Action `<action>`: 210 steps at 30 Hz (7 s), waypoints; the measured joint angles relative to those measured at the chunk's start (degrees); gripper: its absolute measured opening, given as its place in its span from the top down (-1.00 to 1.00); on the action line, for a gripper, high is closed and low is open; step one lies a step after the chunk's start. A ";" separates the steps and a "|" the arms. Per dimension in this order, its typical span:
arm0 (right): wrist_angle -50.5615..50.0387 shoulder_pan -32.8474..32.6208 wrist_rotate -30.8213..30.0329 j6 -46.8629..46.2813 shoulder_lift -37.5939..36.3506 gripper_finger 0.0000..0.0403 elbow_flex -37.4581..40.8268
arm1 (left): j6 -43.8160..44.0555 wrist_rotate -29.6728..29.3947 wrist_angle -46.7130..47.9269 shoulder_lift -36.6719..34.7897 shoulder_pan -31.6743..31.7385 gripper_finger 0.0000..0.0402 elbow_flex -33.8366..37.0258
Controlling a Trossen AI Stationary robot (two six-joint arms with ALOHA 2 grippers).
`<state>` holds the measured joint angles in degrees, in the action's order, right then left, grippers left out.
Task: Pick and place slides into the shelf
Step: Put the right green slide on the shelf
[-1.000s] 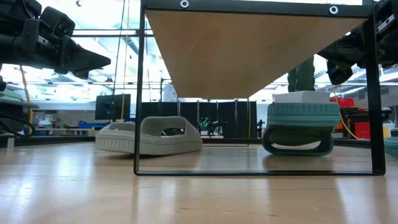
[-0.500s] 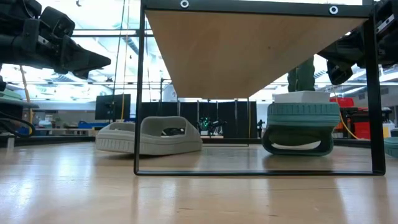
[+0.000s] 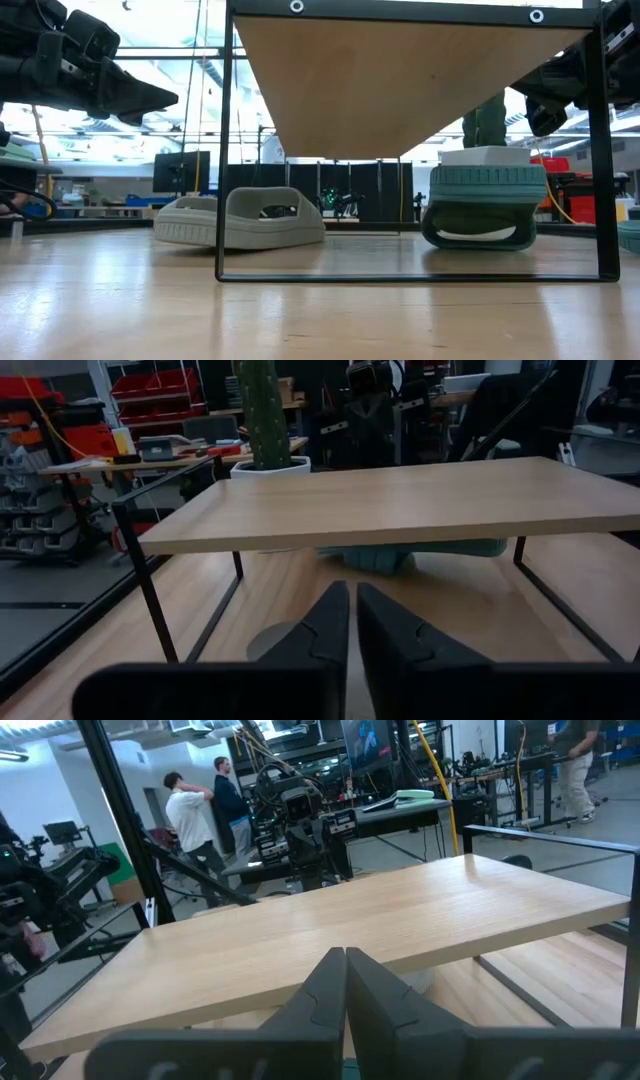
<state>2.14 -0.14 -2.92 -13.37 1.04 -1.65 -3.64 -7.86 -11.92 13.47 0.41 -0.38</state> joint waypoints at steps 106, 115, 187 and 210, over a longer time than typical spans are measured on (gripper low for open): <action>-64.23 -0.05 41.98 -10.60 29.70 0.09 -30.18 | 26.06 -12.09 25.22 33.38 -7.48 0.66 -38.36; -56.39 -2.08 40.51 -15.34 31.88 -0.09 -26.81 | 26.58 -12.13 28.63 33.38 -7.45 0.59 -38.36; -59.28 -36.49 -0.58 -43.58 57.37 0.12 -33.33 | 22.03 -12.41 33.64 33.38 -7.32 0.50 -38.36; -42.12 -27.82 14.89 -34.59 57.37 0.12 -26.92 | 22.51 -12.41 33.62 33.38 -7.32 0.50 -38.36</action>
<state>-39.98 -27.96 11.97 -47.95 58.41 -28.57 18.87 -20.27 21.69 46.85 -6.92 -38.74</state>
